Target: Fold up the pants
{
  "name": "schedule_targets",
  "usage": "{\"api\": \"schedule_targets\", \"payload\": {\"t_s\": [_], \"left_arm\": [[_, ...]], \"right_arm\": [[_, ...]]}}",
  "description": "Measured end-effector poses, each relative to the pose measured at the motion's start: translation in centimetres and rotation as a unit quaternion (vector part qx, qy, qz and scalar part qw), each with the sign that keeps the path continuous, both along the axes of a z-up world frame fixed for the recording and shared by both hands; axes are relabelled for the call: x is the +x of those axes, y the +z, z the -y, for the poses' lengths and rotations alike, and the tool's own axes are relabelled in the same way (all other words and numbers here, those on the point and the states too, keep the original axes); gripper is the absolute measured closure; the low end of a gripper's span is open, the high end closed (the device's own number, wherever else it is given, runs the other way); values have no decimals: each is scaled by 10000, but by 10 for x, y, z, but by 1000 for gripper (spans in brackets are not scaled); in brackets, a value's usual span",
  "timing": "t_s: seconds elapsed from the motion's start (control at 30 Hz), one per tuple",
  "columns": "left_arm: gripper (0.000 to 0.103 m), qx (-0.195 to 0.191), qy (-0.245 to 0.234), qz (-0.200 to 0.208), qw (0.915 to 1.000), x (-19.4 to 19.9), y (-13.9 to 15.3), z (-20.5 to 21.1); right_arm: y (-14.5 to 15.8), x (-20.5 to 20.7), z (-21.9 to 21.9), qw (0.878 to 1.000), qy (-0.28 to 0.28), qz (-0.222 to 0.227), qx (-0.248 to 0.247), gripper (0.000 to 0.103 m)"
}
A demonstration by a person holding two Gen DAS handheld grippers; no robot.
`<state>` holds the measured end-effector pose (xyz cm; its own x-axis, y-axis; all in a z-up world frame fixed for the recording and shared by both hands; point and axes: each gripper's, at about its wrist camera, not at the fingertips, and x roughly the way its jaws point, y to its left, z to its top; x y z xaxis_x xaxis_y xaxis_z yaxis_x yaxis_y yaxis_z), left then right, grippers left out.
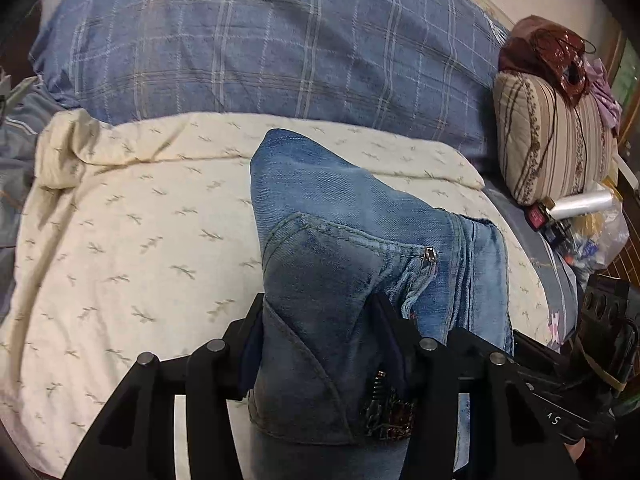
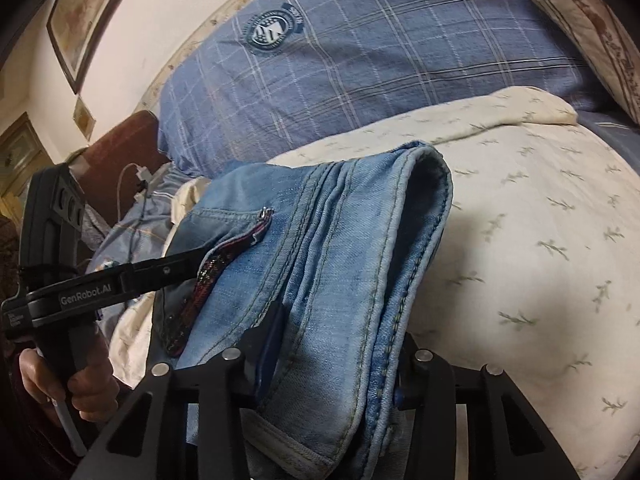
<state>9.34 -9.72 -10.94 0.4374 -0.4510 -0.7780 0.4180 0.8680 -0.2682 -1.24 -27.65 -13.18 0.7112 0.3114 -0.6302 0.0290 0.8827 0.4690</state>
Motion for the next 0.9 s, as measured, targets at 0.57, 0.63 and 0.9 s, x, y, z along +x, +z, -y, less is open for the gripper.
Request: {"api": "schedule_targets", "payload": {"t_s": [0.57,0.63,0.9], "left_arm": [[50,333,427,332,9980,42,32,-2],[50,348,434,253,9981,49,26,2],[50,663,471,84,9967,66,-10,8]], "right_arm": [[26,69,-13,9991,118,401,94,58],[22,76,-10,9993,92,339,132,58],[-4,101,-3,9999,20,-146,85,58]]}}
